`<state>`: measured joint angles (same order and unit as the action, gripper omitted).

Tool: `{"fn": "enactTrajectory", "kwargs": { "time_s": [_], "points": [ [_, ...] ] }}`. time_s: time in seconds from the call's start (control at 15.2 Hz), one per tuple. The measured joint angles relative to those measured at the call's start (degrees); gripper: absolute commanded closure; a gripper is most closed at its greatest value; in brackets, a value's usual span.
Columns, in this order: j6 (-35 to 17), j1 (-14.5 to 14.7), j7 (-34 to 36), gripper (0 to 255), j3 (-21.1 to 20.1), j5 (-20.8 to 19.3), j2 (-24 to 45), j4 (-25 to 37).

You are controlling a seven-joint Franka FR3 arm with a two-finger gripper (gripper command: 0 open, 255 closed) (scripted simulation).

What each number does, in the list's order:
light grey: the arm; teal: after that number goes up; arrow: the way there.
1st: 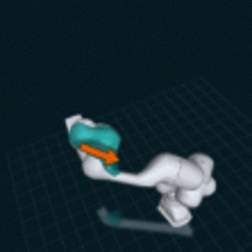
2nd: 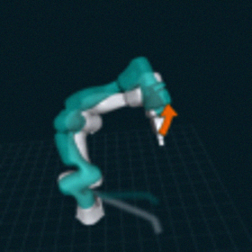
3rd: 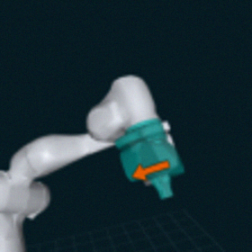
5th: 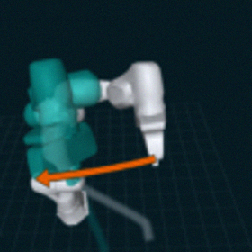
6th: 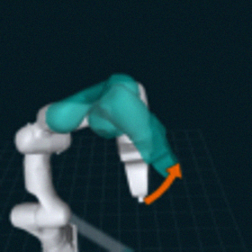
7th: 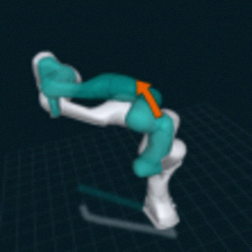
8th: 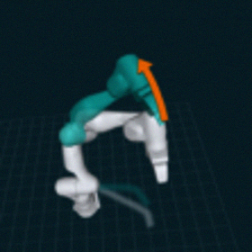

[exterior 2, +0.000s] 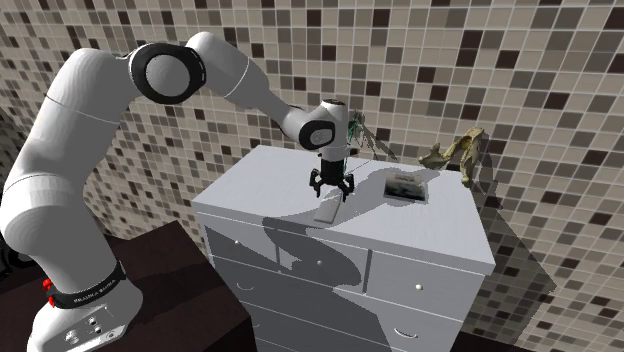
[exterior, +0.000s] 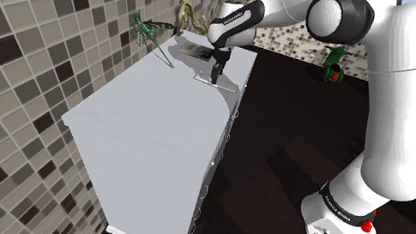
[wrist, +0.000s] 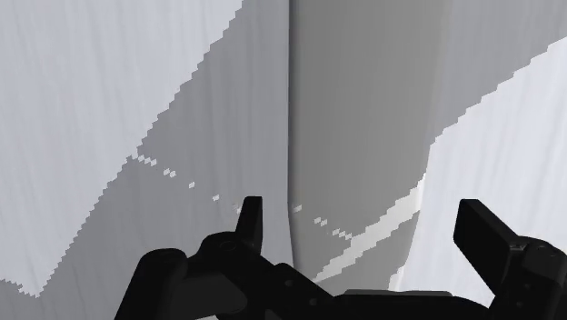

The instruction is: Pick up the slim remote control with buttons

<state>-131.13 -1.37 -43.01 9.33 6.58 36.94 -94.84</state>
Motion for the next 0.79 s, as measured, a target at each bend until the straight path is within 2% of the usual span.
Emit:
{"fn": "enactTrajectory", "kwargs": {
  "time_s": [0.2, 0.26, 0.79],
  "points": [
    [-1.5, -0.1, -0.2, 0, -0.2, 0.3, 1.5, 0.0],
    [-1.7, -0.2, -0.2, 255, -0.2, 0.3, 1.7, 0.1],
    [-1.8, -0.1, -0.1, 255, -0.3, 0.3, 2.0, 0.2]
  ]
}}
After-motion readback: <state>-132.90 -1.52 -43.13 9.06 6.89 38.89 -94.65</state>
